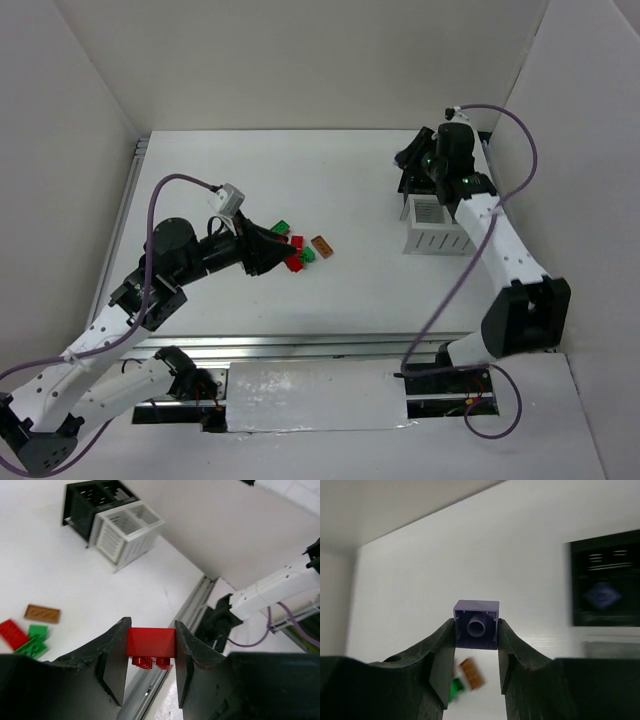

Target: Sort the legos into containers by color

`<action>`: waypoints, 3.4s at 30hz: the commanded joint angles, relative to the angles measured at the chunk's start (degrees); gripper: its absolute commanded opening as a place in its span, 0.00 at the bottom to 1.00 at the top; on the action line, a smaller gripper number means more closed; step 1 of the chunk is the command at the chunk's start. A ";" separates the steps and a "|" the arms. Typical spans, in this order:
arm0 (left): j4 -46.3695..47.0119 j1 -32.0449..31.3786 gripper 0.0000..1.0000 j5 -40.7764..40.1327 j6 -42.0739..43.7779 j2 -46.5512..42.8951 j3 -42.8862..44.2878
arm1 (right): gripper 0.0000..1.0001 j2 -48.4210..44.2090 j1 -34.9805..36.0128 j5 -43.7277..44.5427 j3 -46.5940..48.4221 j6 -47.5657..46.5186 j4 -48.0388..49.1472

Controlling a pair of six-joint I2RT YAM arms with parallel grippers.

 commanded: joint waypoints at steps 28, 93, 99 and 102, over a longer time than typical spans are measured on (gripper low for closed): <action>-10.01 -0.32 0.00 -8.44 1.89 -1.12 8.95 | 0.97 0.76 -0.68 -46.57 -1.73 -12.53 -2.78; -35.67 -0.14 1.00 -50.09 2.07 -8.31 3.86 | 0.84 28.25 -13.50 34.04 25.53 -0.58 -21.65; -36.62 -0.14 1.00 -51.22 1.54 -7.44 4.30 | 1.00 24.30 -12.10 30.44 28.43 -3.03 -23.66; -37.94 0.47 0.99 -53.94 0.31 -6.82 4.74 | 0.99 20.09 -6.50 26.43 27.03 -5.84 -22.61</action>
